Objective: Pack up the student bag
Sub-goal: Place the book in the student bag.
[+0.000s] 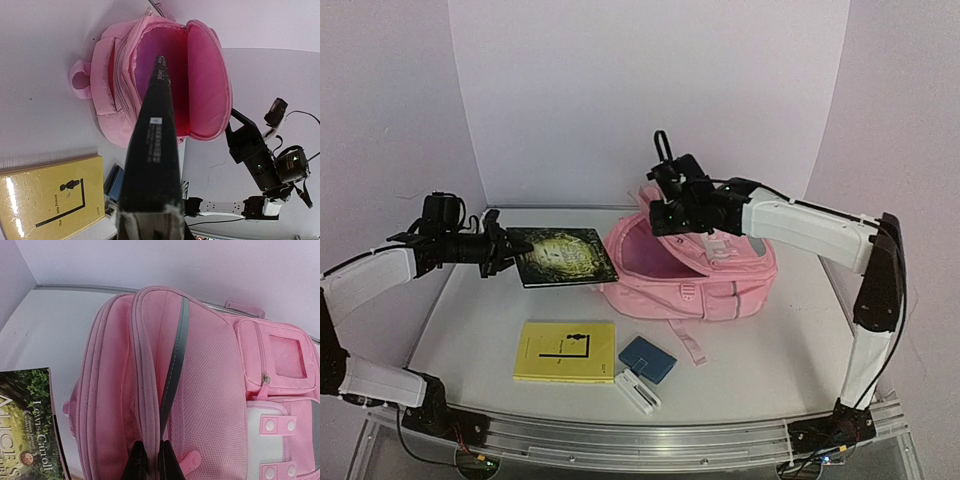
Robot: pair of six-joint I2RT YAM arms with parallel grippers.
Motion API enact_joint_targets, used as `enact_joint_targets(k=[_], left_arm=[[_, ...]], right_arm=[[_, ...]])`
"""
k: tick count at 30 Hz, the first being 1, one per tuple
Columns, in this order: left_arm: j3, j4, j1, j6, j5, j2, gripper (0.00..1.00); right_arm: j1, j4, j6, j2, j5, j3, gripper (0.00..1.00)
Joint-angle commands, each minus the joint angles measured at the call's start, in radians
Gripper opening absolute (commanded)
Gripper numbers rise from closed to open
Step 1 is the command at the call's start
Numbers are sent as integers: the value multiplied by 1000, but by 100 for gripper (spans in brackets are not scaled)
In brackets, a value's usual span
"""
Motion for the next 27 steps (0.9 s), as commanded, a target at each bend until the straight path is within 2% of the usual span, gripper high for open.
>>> enact_joint_targets(k=[1,3,9,17,27], left_arm=[[60,231,-5,-100,0,14,0],[48,310,-22,-145,1,32,0],[89,418,-121,-191,-32,133,0],[202,521,-221,-214,-58,346,0],[487,616,-373,-196,-66,704,0]], right_arm=[[-18,160,51,-147,-114,-66,0],[-18,183,57,-180,-147,-93,0],[-18,264,68,-233,-223,-150,0],[-17,313,90,-266,-256,-179,0],[-18,356,106,-299,-282,-232,0]])
